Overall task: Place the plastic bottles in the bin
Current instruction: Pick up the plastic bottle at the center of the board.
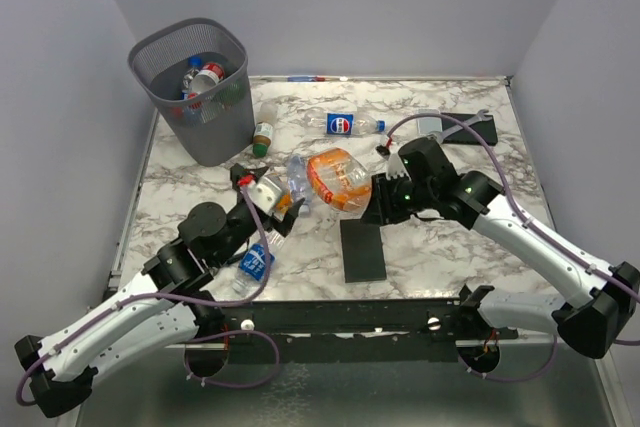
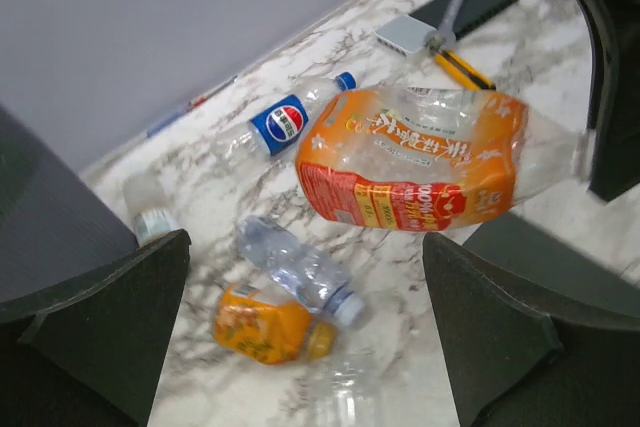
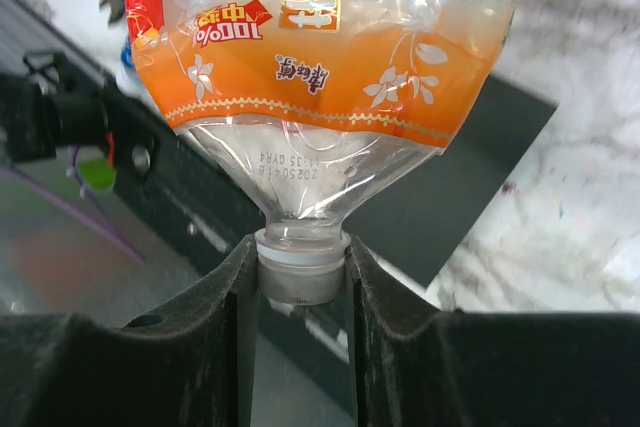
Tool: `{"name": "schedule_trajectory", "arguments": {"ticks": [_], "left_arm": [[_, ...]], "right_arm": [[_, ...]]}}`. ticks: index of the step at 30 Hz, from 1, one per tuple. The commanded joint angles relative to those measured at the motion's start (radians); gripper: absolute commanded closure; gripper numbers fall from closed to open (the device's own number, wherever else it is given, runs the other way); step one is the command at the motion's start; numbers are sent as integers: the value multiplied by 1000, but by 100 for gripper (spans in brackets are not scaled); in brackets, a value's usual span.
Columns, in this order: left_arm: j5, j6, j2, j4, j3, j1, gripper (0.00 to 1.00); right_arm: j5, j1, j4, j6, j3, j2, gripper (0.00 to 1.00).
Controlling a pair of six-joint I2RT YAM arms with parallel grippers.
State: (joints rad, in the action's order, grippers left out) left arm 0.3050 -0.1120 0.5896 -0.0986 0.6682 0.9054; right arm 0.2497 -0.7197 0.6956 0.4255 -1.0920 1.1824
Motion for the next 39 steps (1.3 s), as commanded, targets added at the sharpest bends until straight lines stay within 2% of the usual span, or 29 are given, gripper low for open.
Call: {"name": "schedule_trajectory", "arguments": {"ticks": [1,4,7,18,20,22,27,31,34,35,37,39], "left_arm": [[-305,-600,20,-17,-2,0,1],[-328,-787,113,-127,59,3,1],[-332,-896,172,-171,89,16,1],[-317,-1065,361,-191,202,153,1],[-312,-1077,383,-191,219,167,4],[-312,-1080,405,-191,231,179,10],[-240,-1058,470,-184,252,207,38],[-233,-1046,486,-155,248,216,53],[-225,-1025,482,-108,239,217,69],[-222,-1011,477,-88,238,217,72],[-212,-965,472,-60,243,217,74],[-213,-910,467,-49,254,217,74]], "right_arm": [[134,1,199,-26,-27,-51,99],[160,2,233,-32,-60,-70,99],[172,1,273,-49,-117,-66,99],[186,0,324,-92,-236,-18,99],[197,0,320,-93,-241,-13,99],[201,1,317,-92,-244,-9,99],[200,1,316,-91,-255,-7,99],[204,1,316,-86,-268,-11,99],[213,1,308,-91,-280,-19,98],[217,0,305,-94,-287,-24,84],[219,1,303,-99,-307,-36,38],[195,1,299,-101,-336,-56,14]]}}
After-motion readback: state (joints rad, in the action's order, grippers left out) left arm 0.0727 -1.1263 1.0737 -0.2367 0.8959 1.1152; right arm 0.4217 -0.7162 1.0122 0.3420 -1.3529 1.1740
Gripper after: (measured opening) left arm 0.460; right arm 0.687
